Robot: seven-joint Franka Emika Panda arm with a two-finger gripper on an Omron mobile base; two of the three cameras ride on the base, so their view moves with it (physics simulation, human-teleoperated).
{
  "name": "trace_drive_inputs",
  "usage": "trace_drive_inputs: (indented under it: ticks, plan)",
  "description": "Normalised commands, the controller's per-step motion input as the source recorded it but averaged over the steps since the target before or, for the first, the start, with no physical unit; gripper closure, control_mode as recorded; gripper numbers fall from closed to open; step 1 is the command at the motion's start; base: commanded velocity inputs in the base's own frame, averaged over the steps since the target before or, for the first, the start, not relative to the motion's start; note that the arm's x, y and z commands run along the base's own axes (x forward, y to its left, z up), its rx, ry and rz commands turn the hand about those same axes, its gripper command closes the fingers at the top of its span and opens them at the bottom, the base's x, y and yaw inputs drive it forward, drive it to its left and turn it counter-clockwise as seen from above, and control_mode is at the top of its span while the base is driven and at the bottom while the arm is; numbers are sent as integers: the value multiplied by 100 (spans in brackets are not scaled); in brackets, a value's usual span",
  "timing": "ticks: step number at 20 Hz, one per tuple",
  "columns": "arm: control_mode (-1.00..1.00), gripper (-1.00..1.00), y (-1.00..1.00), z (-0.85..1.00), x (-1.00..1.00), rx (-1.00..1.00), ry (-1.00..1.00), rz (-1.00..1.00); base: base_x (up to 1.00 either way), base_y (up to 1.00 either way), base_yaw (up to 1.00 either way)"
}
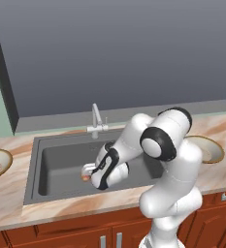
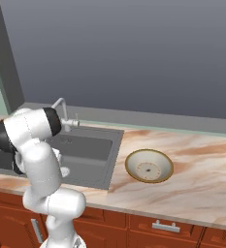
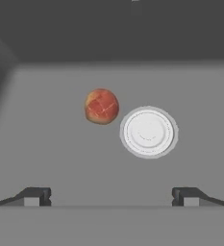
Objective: Pick the garlics from the cabinet and place them in one bowl. Pick the peach from the sink and place it in the other bowl.
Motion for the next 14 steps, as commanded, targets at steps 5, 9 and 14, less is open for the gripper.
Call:
trace_drive_inputs:
  ticks: [5,9,14]
  plan:
    - [-100,-100,28,-9,20,0,6,0,0,0,0]
    - [-100,-100,33,-3,16,0,5,0,0,0,0]
    - [-100,-100,28,-11,15,-1,0,0,0,0,0]
